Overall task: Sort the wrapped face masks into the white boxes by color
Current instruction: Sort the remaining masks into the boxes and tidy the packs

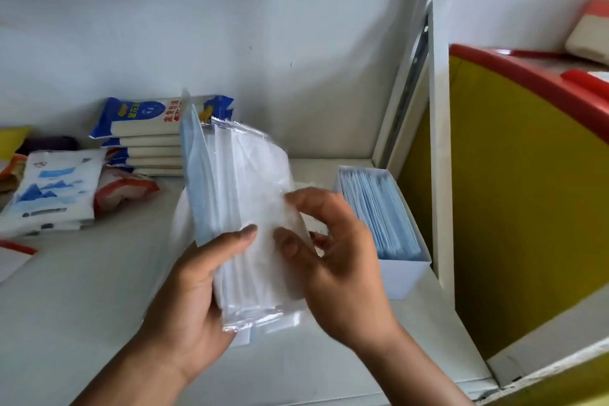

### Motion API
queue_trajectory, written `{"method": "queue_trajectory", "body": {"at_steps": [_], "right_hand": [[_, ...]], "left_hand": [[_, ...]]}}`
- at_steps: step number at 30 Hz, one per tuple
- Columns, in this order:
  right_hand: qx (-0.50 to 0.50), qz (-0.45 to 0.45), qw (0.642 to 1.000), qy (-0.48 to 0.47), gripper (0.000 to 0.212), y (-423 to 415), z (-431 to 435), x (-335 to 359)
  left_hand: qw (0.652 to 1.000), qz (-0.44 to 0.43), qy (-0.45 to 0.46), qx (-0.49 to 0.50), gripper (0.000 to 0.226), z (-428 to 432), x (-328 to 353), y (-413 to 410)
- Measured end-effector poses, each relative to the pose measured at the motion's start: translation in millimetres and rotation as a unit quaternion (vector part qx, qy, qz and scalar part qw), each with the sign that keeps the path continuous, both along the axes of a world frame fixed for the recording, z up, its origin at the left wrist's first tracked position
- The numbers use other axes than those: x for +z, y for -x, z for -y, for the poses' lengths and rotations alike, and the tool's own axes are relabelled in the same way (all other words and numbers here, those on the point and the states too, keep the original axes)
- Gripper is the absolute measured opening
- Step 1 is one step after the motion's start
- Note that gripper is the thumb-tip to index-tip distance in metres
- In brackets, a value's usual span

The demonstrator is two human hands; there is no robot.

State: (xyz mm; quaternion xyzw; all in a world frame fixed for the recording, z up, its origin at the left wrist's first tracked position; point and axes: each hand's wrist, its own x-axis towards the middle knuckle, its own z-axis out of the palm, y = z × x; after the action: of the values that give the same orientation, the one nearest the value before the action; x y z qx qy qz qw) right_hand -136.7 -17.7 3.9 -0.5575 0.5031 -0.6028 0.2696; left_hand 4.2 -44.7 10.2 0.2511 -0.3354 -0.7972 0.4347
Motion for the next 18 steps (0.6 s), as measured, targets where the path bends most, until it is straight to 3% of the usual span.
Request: {"method": "queue_trajectory", "body": {"at_steps": [2,4,6,10,15,18], "right_hand": [[0.0,0.039,0.997,-0.063,0.052,9,2,1],[0.051,0.095,0.987,-0.122,0.061,17,4,4],[0.11,0.15,0.971,-0.15,0.05,19,4,7],[0.134,0.208,0.958,-0.142,0.038,19,4,4],[0.144,0.26,0.946,-0.132,0.039,23,7,3],[0.148,0.278,0.939,-0.136,0.037,25,7,1]], "left_hand": [[1.0,-0.017,-0.02,-0.005,0.053,0,2,-3],[0.999,-0.024,-0.019,-0.012,0.06,0,4,-3],[1.0,-0.008,-0.002,0.012,0.054,-1,6,0],[0.996,0.055,0.047,0.043,0.027,-3,8,7],[0.956,0.161,0.16,0.186,0.038,6,0,8],[0.952,0.155,0.17,0.202,0.035,9,-3,4]]}}
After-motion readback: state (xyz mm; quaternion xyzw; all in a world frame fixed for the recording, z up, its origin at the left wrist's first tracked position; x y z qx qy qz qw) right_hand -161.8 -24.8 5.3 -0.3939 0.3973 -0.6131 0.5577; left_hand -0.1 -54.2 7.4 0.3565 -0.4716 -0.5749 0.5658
